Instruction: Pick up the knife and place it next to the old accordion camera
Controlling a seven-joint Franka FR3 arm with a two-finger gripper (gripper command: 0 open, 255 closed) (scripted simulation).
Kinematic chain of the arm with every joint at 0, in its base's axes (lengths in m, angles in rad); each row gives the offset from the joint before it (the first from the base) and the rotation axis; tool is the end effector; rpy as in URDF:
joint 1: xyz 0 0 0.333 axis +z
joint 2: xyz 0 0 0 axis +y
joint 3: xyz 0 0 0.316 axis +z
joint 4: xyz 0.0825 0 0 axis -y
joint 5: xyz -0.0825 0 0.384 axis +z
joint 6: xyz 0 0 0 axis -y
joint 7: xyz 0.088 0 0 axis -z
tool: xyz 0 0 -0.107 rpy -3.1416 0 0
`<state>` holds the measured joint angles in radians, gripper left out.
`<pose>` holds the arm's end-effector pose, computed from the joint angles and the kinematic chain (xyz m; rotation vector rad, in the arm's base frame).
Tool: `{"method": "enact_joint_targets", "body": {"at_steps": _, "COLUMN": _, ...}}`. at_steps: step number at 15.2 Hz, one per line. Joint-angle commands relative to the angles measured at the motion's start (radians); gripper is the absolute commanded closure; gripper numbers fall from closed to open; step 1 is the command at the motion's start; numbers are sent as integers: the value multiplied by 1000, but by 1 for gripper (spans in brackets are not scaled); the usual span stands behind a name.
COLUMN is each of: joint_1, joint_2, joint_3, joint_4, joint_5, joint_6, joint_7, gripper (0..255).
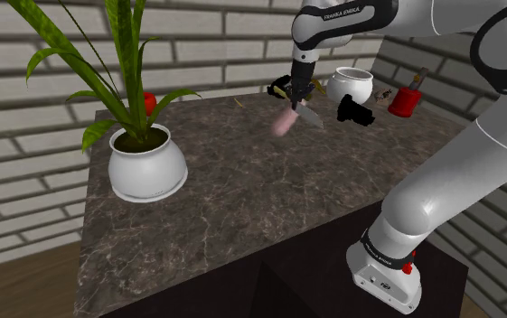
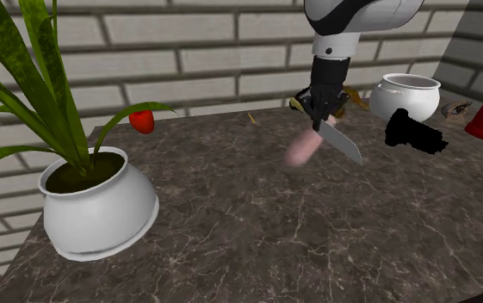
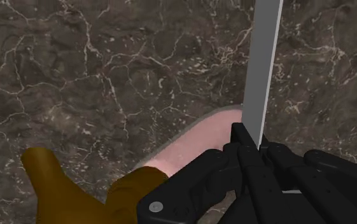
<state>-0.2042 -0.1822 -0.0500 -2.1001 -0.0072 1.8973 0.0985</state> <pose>0.4824 -0.1270 0.4968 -3.0898 0.5453 0.0323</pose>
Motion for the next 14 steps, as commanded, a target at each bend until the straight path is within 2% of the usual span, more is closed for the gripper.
{"method": "enact_joint_targets", "body": {"at_steps": 1, "joint_1": -22, "joint_2": -26, "joint_3": -29, "joint_4": -27, "joint_5": -9, "joint_6": 1, "joint_7": -49, "gripper": 255}}
{"method": "enact_joint_targets", "body": {"at_steps": 7, "joint_1": -86, "joint_2": -71, "joint_3": -117, "joint_4": -70, "joint_5": -39, "joint_6": 1, "joint_7": -187, "gripper": 255}}
{"method": "enact_joint_targets", "body": {"at_steps": 14, "joint_1": -158, "joint_2": -77, "joint_3": -227, "joint_4": -68, "joint_5": -73, "joint_6": 0, "joint_7": -354, "gripper": 255}}
